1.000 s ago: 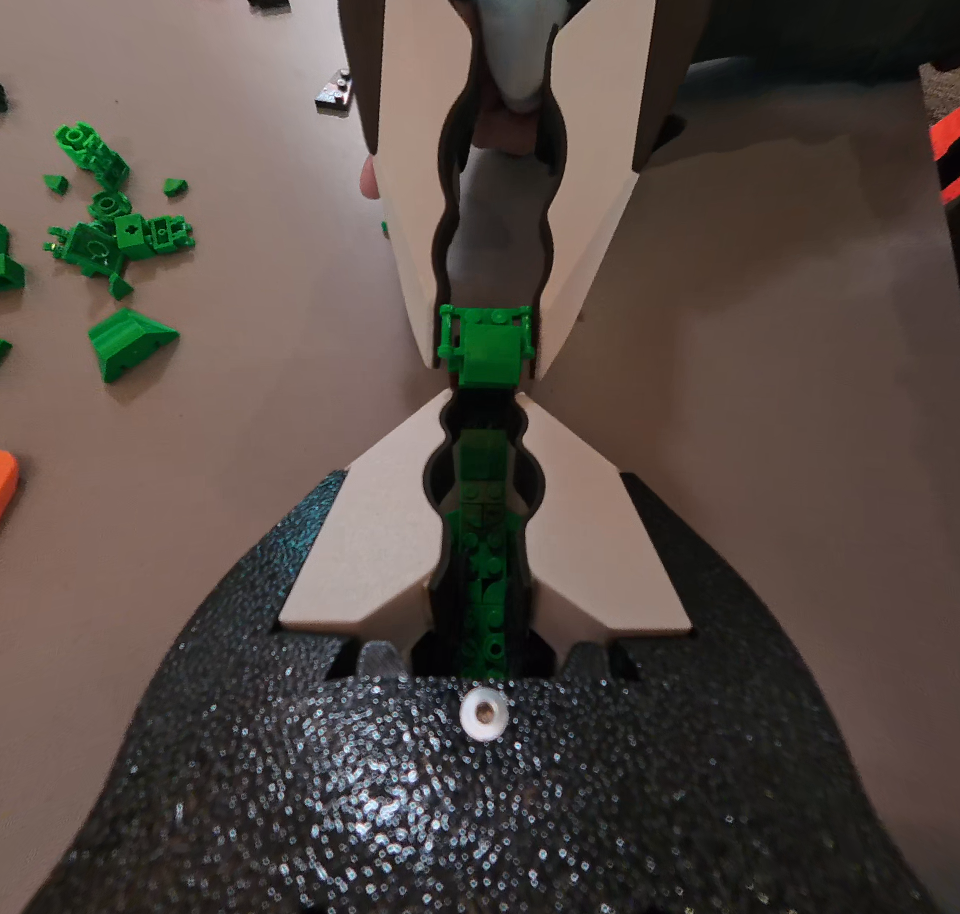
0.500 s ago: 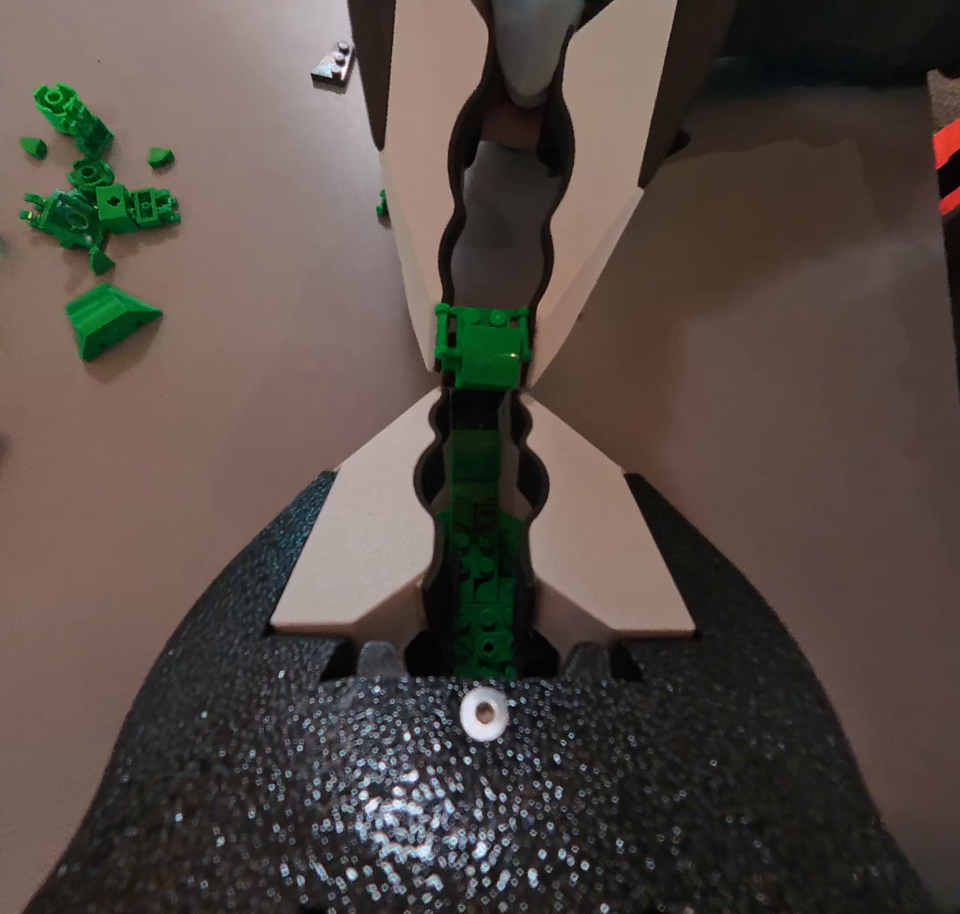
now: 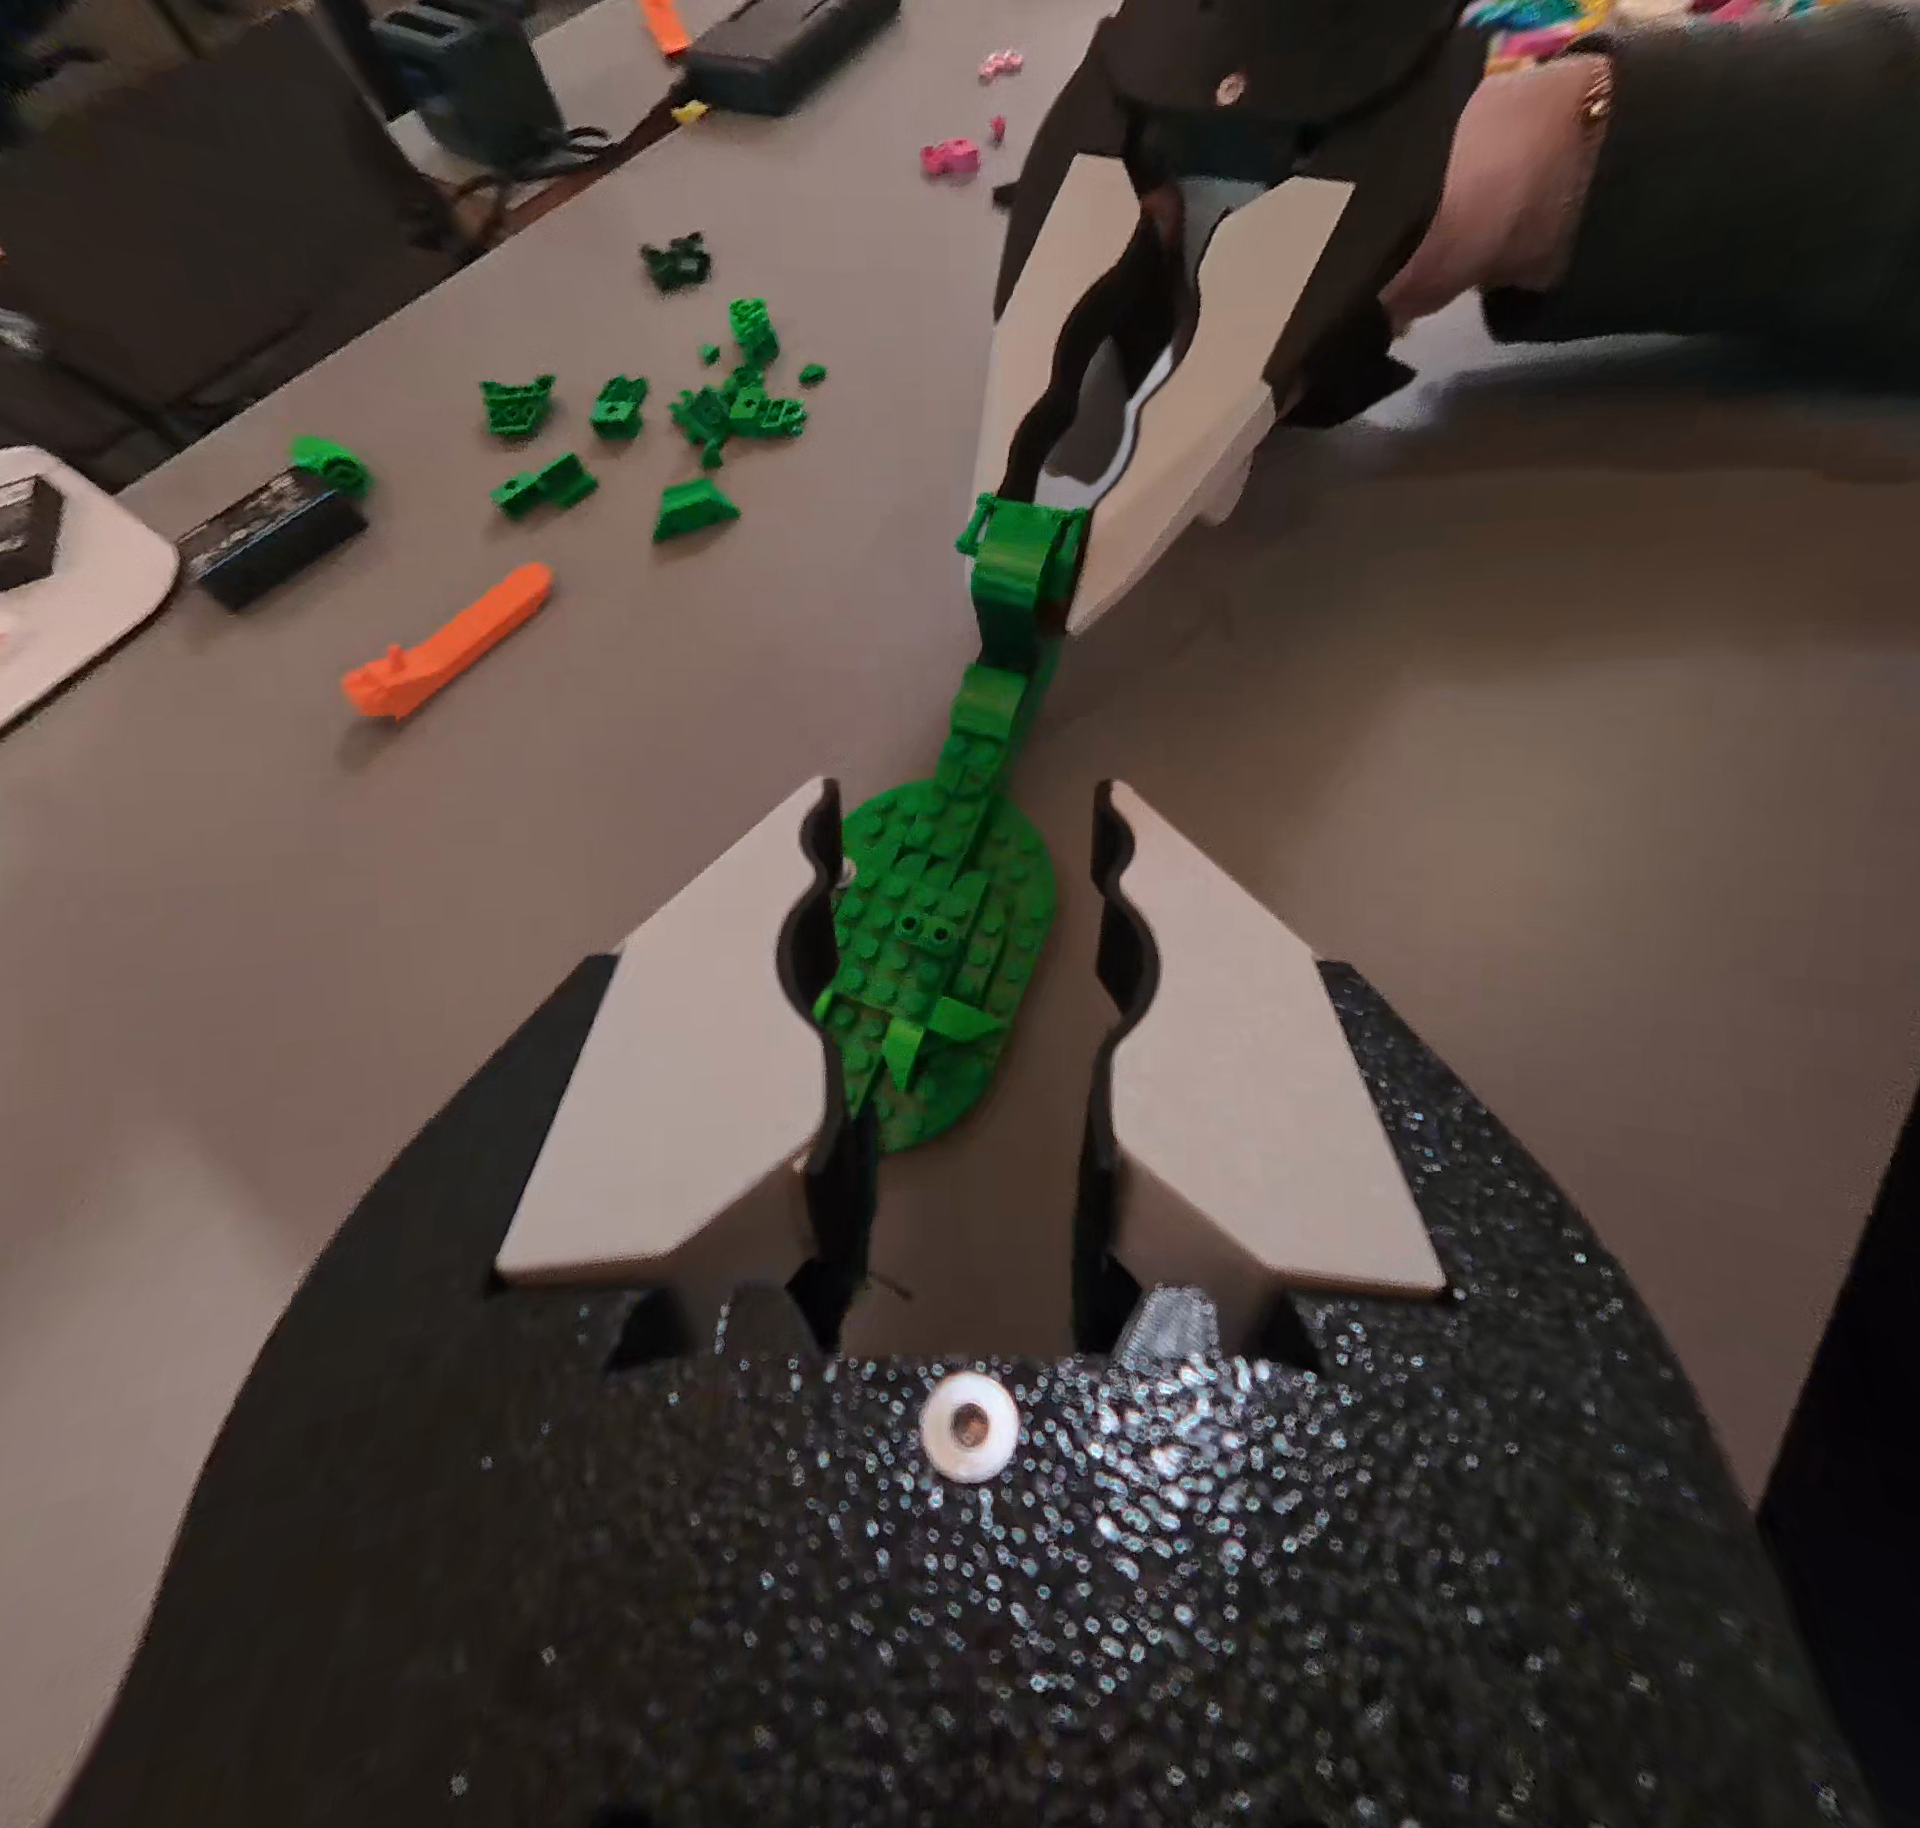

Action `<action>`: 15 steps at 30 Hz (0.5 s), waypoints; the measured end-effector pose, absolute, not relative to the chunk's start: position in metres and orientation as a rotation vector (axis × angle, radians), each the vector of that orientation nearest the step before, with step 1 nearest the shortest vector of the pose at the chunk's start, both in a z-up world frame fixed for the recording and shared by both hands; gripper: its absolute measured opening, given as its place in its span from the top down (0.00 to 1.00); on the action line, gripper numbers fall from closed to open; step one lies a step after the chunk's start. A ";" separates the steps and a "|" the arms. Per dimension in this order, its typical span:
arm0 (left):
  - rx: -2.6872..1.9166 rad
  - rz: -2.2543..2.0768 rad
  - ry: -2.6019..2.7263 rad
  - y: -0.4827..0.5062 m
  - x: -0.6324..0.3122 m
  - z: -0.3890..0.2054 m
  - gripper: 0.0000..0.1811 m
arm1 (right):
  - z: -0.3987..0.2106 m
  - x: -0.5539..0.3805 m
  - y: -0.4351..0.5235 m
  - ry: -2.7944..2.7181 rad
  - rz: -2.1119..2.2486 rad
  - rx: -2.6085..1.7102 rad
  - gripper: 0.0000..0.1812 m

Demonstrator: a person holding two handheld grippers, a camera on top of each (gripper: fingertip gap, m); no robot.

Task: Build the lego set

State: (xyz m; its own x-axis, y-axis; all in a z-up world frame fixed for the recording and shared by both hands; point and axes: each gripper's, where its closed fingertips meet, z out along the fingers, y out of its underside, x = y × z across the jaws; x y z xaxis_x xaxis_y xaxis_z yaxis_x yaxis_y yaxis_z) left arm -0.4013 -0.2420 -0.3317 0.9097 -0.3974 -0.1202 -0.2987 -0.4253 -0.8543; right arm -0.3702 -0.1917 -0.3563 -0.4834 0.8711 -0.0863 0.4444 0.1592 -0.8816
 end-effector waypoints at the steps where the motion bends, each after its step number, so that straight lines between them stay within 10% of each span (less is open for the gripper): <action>1: -2.051 -0.077 0.499 -0.243 -0.400 -0.335 0.73 | -0.356 -0.370 -0.193 -1.988 1.275 -1.250 0.86; 8: -2.189 0.239 0.538 -0.234 -0.385 -0.372 0.37 | -0.353 -0.372 -0.196 -1.957 1.285 -1.262 0.87; 15: -2.124 0.438 0.516 -0.221 -0.392 -0.367 0.52 | -0.345 -0.376 -0.196 -1.918 1.285 -1.261 0.87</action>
State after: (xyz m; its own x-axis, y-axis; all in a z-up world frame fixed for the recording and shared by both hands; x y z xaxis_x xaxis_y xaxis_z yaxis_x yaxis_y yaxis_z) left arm -0.3918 -0.2214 -0.3673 0.8515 -0.2000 -0.4847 -0.5107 -0.5258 -0.6802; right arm -0.3762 -0.1955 -0.3450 -0.4418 0.8934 -0.0818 0.4153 0.1229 -0.9014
